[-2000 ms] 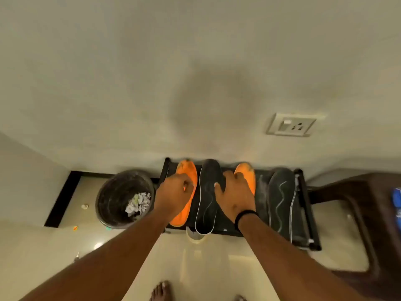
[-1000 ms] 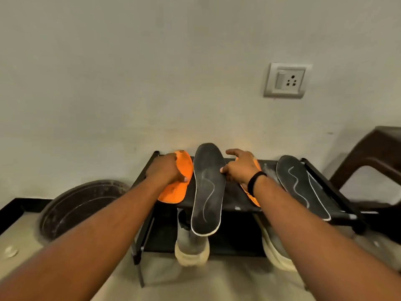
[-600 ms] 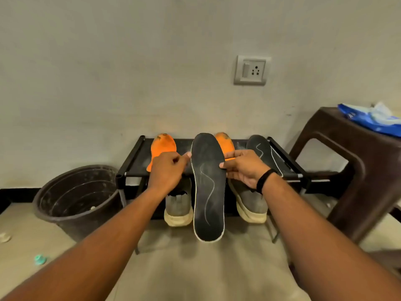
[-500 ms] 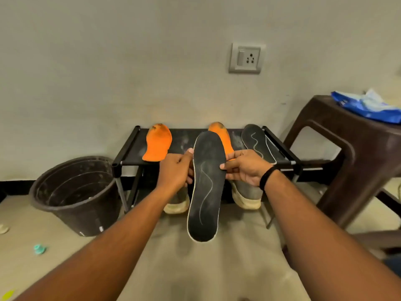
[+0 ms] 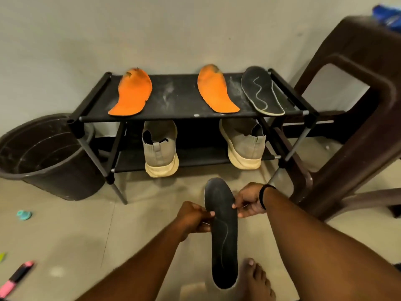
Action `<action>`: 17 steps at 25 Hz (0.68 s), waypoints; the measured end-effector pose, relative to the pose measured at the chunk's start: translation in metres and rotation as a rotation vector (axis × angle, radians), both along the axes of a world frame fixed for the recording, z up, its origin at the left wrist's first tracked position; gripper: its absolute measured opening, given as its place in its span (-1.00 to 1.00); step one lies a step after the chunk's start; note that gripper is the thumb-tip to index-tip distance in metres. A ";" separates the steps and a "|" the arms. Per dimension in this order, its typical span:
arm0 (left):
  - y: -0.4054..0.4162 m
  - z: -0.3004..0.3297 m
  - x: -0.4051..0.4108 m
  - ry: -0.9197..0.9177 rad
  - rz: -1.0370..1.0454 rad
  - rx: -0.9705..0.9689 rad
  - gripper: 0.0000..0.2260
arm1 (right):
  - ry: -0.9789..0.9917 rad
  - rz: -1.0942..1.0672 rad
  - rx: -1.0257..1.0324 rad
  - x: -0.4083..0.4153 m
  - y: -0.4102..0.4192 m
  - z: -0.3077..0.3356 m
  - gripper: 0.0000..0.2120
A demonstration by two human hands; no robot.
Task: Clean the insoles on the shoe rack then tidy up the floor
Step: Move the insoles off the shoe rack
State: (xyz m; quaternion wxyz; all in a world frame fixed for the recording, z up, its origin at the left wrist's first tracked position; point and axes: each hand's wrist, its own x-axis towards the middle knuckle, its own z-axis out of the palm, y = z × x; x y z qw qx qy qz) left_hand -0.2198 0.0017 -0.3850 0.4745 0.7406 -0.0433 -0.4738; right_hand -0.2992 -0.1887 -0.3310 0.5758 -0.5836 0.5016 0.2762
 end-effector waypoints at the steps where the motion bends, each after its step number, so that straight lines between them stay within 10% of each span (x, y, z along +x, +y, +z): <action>1: -0.005 -0.017 -0.001 0.020 0.048 0.009 -0.79 | 0.042 -0.013 -0.031 -0.001 -0.001 -0.018 -0.88; 12: -0.087 -0.088 -0.003 -0.076 0.174 0.055 -0.80 | -0.121 -0.497 -0.414 -0.026 -0.026 -0.111 -0.78; 17: -0.090 -0.052 -0.015 -0.445 0.026 0.192 -0.84 | -0.233 -0.524 -0.518 -0.022 -0.017 -0.091 -0.88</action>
